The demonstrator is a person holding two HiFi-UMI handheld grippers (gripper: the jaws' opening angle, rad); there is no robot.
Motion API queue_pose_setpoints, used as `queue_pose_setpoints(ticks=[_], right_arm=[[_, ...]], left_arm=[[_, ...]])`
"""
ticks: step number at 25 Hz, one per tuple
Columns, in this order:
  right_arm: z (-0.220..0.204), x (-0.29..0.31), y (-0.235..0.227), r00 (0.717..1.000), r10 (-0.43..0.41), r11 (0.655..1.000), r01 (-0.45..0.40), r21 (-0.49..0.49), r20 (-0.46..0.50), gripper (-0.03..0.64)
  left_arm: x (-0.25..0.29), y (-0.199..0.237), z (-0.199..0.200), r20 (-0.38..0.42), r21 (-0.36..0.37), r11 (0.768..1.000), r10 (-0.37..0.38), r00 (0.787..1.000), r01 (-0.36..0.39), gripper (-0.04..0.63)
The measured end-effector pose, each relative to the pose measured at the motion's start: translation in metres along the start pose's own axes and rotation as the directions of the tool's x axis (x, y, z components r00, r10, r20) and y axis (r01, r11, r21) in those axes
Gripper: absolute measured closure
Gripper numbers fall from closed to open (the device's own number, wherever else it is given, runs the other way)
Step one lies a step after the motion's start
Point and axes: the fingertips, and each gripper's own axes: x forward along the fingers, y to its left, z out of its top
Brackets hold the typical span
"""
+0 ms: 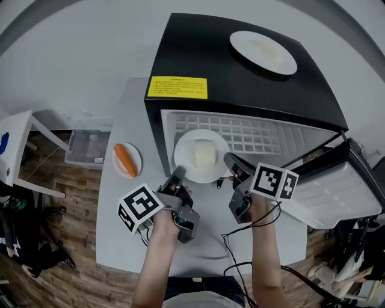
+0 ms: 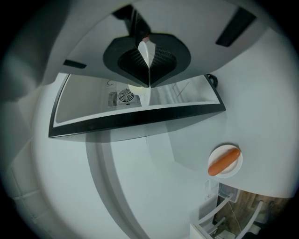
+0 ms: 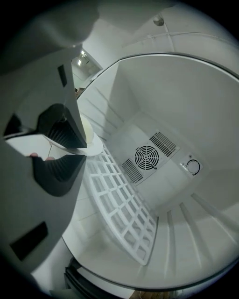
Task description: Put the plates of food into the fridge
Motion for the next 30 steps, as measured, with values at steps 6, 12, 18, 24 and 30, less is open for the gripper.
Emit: queue_pose_setpoints(ticks=[6, 12, 18, 24, 30], right_arm=[[0.006, 0.016, -0.008, 0.998, -0.069, 0.997, 0.068, -0.048, -0.011, 0.565], [0.010, 0.022, -0.012, 0.996, -0.085, 0.995, 0.086, -0.057, 0.007, 0.561], [0.020, 0.016, -0.017, 0.971, -0.210, 0.945, 0.231, -0.231, 0.111, 0.561], [0.005, -0.008, 0.005, 0.962, -0.216, 0.846, 0.269, -0.461, 0.167, 0.566], [-0.058, 0.002, 0.049, 0.995, -0.076, 0.846, 0.031, -0.533, -0.062, 0.595]], left_arm=[[0.010, 0.006, 0.004, 0.032, -0.040, 0.999, 0.024, 0.999, -0.022, 0.578], [0.015, 0.004, 0.008, 0.079, -0.043, 0.999, 0.034, 0.996, -0.031, 0.578], [0.022, 0.001, 0.010, 0.100, -0.058, 0.998, 0.033, 0.994, -0.027, 0.578], [0.026, 0.000, 0.013, 0.109, -0.073, 0.997, 0.024, 0.994, -0.016, 0.578], [0.029, -0.001, 0.014, 0.101, -0.085, 0.996, 0.014, 0.995, -0.005, 0.578]])
